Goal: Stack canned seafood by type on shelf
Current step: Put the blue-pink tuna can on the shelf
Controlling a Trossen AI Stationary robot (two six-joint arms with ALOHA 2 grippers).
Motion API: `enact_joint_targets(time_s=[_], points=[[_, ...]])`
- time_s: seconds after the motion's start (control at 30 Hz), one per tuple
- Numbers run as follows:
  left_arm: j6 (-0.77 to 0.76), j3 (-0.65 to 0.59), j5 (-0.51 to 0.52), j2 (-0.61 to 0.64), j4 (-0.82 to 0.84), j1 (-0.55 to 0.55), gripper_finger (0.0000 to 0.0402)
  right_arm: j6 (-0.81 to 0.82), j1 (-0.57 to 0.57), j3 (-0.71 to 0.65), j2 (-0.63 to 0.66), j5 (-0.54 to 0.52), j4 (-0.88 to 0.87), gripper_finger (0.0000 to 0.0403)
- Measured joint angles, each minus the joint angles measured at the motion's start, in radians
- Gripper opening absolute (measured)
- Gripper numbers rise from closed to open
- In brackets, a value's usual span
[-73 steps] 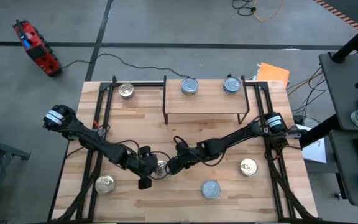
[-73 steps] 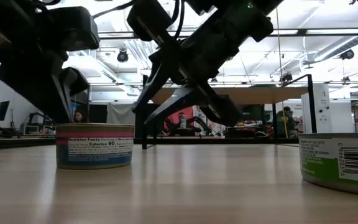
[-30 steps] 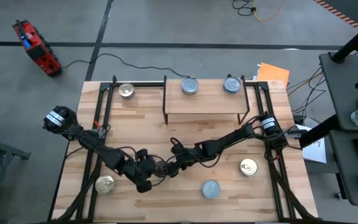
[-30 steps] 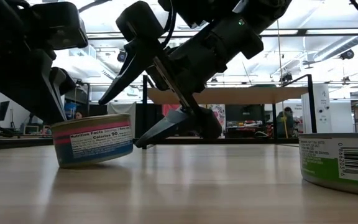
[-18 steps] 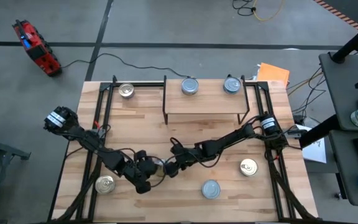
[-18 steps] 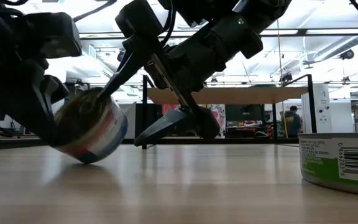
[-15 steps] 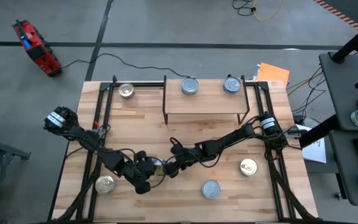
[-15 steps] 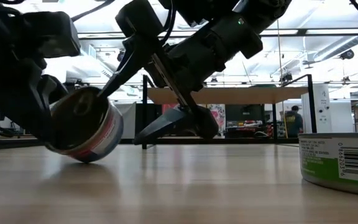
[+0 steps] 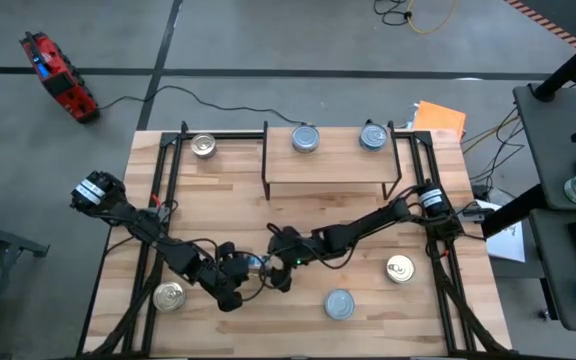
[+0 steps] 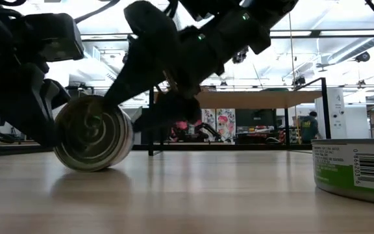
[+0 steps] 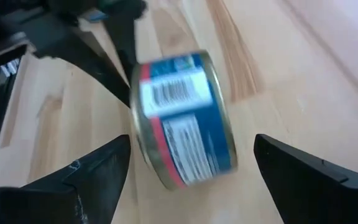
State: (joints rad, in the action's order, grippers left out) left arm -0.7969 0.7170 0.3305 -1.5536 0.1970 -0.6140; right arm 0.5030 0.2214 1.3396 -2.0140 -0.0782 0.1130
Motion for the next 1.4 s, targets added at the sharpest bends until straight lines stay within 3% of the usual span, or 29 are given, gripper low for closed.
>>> enact_joint_targets(time_s=[0.33, 0.47, 0.6, 0.7, 1.0, 1.13, 1.27, 1.4], points=[[-0.002, 0.0, 0.001, 0.002, -0.004, 0.0, 0.0, -0.045, -0.003, 0.024, -0.012, 0.019, -0.005, 0.0297], [-0.001, 0.0, 0.001, 0.002, -0.004, 0.0, 0.0, -0.042, -0.003, 0.024, -0.016, 0.032, -0.003, 0.026], [-0.001, 0.0, 0.002, 0.002, -0.004, 0.0, 0.0, -0.028, -0.004, 0.024, -0.012, 0.034, -0.006, 0.0193], [-0.002, 0.0, 0.002, 0.002, -0.004, 0.0, 0.0, -0.022, -0.006, 0.023, 0.018, 0.034, -0.047, 0.019], [-0.002, 0.005, 0.002, 0.003, -0.014, 0.0, 0.0, 0.028, -0.045, 0.023, 0.324, 0.029, -0.469, 0.019], [-0.001, 0.005, 0.003, 0.003, -0.012, 0.0, 0.0, 0.087, -0.113, 0.022, 0.502, -0.057, -0.648, 0.019], [0.001, 0.005, 0.044, 0.003, -0.015, 0.0, 0.0, 0.206, -0.228, 0.001, 0.609, -0.085, -0.676, 0.019], [0.002, 0.005, 0.057, 0.003, -0.019, 0.001, 0.0, 0.428, -0.345, -0.009, 0.677, -0.067, -0.684, 0.019]])
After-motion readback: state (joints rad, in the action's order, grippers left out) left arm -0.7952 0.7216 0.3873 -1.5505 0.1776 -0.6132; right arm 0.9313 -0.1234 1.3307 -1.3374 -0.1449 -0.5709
